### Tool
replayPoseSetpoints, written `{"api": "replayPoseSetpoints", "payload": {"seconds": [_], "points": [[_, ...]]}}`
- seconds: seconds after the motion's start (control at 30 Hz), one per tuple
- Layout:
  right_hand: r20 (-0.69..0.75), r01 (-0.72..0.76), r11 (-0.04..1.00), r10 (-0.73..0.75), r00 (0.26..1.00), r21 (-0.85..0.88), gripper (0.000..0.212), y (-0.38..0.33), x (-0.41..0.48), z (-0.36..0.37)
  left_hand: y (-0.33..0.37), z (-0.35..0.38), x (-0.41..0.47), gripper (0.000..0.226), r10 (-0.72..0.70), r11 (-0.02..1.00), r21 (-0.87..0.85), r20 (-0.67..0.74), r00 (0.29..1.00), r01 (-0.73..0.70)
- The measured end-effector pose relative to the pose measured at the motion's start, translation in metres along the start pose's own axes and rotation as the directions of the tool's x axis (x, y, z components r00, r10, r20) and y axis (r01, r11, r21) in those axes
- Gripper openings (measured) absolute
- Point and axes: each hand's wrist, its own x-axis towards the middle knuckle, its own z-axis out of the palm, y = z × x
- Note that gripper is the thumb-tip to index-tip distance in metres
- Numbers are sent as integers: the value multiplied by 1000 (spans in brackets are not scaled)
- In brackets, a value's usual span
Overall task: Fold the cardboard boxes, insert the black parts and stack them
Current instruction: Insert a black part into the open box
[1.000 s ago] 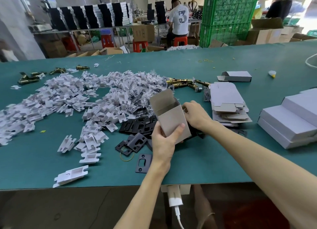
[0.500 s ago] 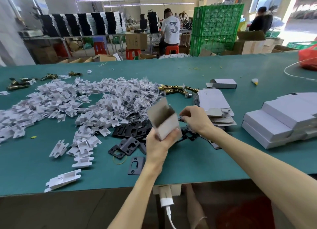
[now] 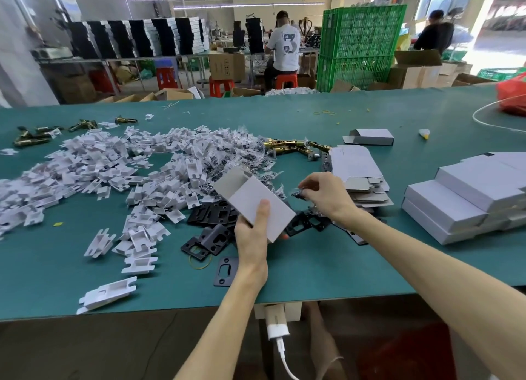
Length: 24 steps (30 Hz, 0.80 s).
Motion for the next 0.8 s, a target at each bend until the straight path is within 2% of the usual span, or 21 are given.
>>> {"api": "replayPoseSetpoints", "payload": {"seconds": [0.13,0.33,0.5,0.63,0.8], "points": [[84,0,1000,2,996,-16,17,-2,-3,1,3,0,1,36,-13,995,-100,-32,999,10],[117,28,998,-21,993,-59,19,-2,-8,2,5,0,0,34,-25,996,-85,-36,999,22],[85,42,999,-39,996,-34,18,-6,-11,-2,5,-1,1,31,-33,996,-88,-49,998,28],[22,25,998,-26,999,65,16,-11,-11,-9,2,-1,1,31,2,998,-55,-21,1000,-3],[123,78,987,-61,991,-141,26,-8,-11,-7,1,3,-3,45,7,999,44,68,998,-10]]}}
